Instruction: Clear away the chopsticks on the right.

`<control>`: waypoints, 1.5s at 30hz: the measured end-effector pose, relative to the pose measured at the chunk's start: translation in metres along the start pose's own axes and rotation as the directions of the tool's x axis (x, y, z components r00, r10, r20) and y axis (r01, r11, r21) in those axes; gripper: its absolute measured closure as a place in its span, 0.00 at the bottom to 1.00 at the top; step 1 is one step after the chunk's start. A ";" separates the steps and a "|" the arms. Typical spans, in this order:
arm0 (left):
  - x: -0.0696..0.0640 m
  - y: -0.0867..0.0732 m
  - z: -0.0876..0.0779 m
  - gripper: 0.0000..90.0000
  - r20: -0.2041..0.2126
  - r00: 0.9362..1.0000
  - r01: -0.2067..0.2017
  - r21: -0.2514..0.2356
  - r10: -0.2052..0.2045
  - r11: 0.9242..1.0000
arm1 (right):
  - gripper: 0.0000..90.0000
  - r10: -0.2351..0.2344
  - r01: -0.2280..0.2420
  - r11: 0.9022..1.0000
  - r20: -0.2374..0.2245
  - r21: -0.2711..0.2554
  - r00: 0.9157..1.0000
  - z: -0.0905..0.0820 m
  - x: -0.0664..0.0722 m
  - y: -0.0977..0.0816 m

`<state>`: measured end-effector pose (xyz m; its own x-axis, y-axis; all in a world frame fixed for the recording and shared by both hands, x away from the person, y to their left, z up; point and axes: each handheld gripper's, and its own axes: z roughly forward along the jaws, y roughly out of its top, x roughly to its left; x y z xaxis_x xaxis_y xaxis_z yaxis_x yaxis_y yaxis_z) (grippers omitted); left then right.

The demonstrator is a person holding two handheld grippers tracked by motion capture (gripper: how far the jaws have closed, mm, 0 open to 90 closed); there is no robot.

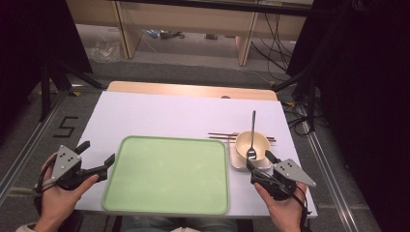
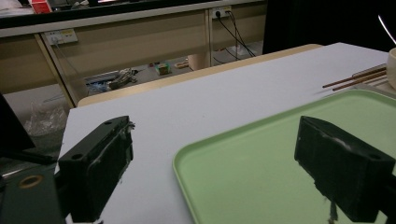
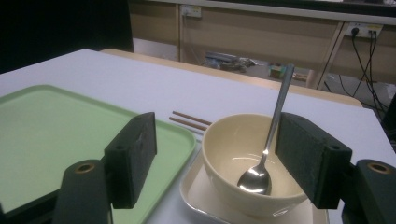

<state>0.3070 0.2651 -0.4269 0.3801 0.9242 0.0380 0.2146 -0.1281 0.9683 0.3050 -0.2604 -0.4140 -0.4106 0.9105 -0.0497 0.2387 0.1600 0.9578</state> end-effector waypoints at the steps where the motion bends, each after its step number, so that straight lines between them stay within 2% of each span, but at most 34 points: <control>1: 0.000 0.000 0.000 0.12 0.001 1.000 0.001 0.002 -0.001 1.000 | 0.34 0.014 -0.014 1.000 0.001 0.007 1.000 -0.001 0.001 0.000; 7: 0.001 0.000 -0.001 0.12 -0.005 1.000 0.000 0.001 0.000 1.000 | 0.34 0.025 -0.025 1.000 -0.007 -0.005 1.000 0.002 0.001 0.001; 8: 0.001 -0.001 -0.001 0.13 -0.002 1.000 -0.002 0.004 0.002 1.000 | 0.35 -0.001 0.001 1.000 -0.005 -0.005 1.000 0.003 -0.001 0.002; 12: 0.000 -0.001 -0.002 0.13 0.000 1.000 0.000 0.004 0.000 1.000 | 0.35 -0.013 0.014 1.000 0.005 -0.009 1.000 0.006 -0.003 0.003; 14: 0.000 -0.001 -0.002 0.13 -0.001 1.000 0.002 0.007 -0.002 1.000 | 0.36 0.007 -0.007 1.000 -0.005 -0.008 1.000 0.006 -0.002 0.003; 17: 0.000 -0.001 0.000 0.13 0.000 1.000 -0.001 0.006 0.001 1.000 | 0.37 -0.013 0.013 1.000 0.004 0.002 1.000 0.006 -0.004 0.004; 18: 0.000 -0.001 0.000 0.13 0.001 1.000 -0.001 0.010 0.001 1.000 | 0.37 0.007 -0.007 1.000 -0.009 0.000 1.000 0.008 -0.003 0.004; 19: 0.000 -0.001 0.000 0.13 0.001 1.000 -0.001 0.010 0.001 1.000 | 0.37 0.007 -0.007 1.000 -0.009 0.000 1.000 0.008 -0.003 0.004; 20: 0.001 -0.003 0.000 0.13 0.000 1.000 0.008 0.017 -0.008 1.000 | 0.41 -0.017 0.017 1.000 0.002 0.004 1.000 0.009 -0.004 0.004; 22: 0.001 -0.002 0.000 0.14 -0.001 1.000 0.004 0.012 -0.004 1.000 | 0.43 -0.022 0.022 1.000 0.002 -0.006 1.000 0.013 -0.004 0.004; 25: 0.000 -0.002 0.000 0.14 0.000 1.000 0.004 0.012 -0.004 1.000 | 0.50 -0.031 0.031 0.999 -0.009 0.027 0.999 0.013 -0.006 0.006; 26: 0.000 -0.002 0.000 0.14 0.001 1.000 0.003 0.012 -0.003 1.000 | 0.53 -0.031 0.031 0.999 -0.015 0.013 0.999 0.015 -0.006 0.007; 28: 0.000 -0.002 0.000 0.15 0.004 1.000 0.003 0.014 -0.003 1.000 | 0.61 -0.025 0.027 0.998 -0.046 0.060 0.999 0.016 -0.006 0.013; 31: 0.001 -0.002 0.000 0.15 0.006 1.000 0.004 0.013 -0.004 1.000 | 0.66 -0.088 0.092 0.991 -0.048 0.092 0.995 0.023 -0.010 0.023; 34: 0.001 -0.003 0.000 0.16 0.009 1.000 0.007 0.015 -0.007 1.000 | 0.70 -0.107 0.114 0.983 -0.058 0.146 0.993 0.034 -0.012 0.034; 35: 0.001 -0.003 0.000 0.16 0.008 1.000 0.007 0.016 -0.007 1.000 | 0.70 -0.107 0.114 0.983 -0.058 0.146 0.993 0.034 -0.012 0.034; 36: 0.001 -0.003 0.000 0.16 0.011 1.000 0.006 0.015 -0.007 1.000 | 0.70 -0.131 0.143 0.973 -0.073 0.182 0.989 0.044 -0.013 0.041; 38: 0.001 -0.003 0.000 0.16 0.013 1.000 0.005 0.015 -0.005 1.000 | 0.69 -0.144 0.159 0.966 -0.085 0.203 0.986 0.053 -0.014 0.045; 40: 0.001 -0.003 0.000 0.16 0.013 1.000 0.006 0.015 -0.006 1.000 | 0.69 -0.171 0.194 0.951 -0.116 0.239 0.978 0.062 -0.014 0.050; 42: 0.001 -0.003 0.000 0.16 0.014 1.000 0.007 0.014 -0.007 1.000 | 0.68 -0.196 0.223 0.939 -0.125 0.264 0.973 0.071 -0.013 0.053; 43: 0.001 -0.003 0.000 0.16 0.014 1.000 0.007 0.015 -0.007 1.000 | 0.67 -0.226 0.261 0.921 -0.149 0.290 0.963 0.075 -0.014 0.056; 44: 0.001 -0.003 0.001 0.16 0.015 1.000 0.004 0.015 -0.005 1.000 | 0.68 -0.227 0.268 0.913 -0.166 0.307 0.960 0.079 -0.013 0.057; 45: 0.000 -0.003 0.000 0.16 0.015 1.000 0.005 0.015 -0.005 1.000 | 0.67 -0.257 0.306 0.899 -0.189 0.312 0.948 0.083 -0.013 0.059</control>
<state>0.3071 0.2656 -0.4296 0.3926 0.9193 0.0291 0.2298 -0.1287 0.9647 0.3973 -0.2315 -0.3804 -0.6166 0.7497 -0.2402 0.3634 0.5418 0.7579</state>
